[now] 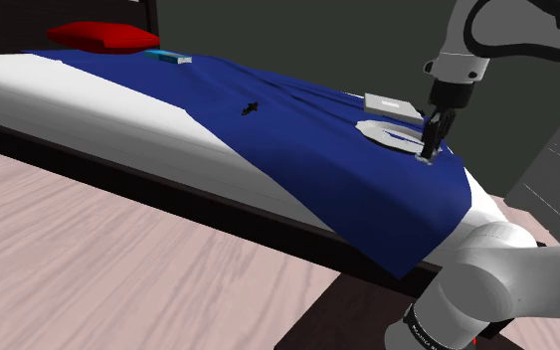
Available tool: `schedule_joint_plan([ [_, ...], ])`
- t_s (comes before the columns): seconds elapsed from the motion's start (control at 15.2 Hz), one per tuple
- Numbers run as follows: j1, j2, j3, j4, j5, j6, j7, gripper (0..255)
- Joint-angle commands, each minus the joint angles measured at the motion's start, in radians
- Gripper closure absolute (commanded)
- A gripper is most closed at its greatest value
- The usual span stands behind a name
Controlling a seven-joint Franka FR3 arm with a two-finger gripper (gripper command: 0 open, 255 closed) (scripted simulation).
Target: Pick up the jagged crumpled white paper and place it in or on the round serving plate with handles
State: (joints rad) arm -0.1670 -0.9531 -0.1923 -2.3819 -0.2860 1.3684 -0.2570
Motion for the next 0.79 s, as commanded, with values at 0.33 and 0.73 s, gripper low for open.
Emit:
schedule_joint_plan([
  [0.33, 0.003, 0.042, 0.011, 0.119, 0.009, -0.076, -0.016, 255],
  [0.73, 0.013, 0.194, -0.089, 0.212, -0.042, 0.005, -0.089, 255],
])
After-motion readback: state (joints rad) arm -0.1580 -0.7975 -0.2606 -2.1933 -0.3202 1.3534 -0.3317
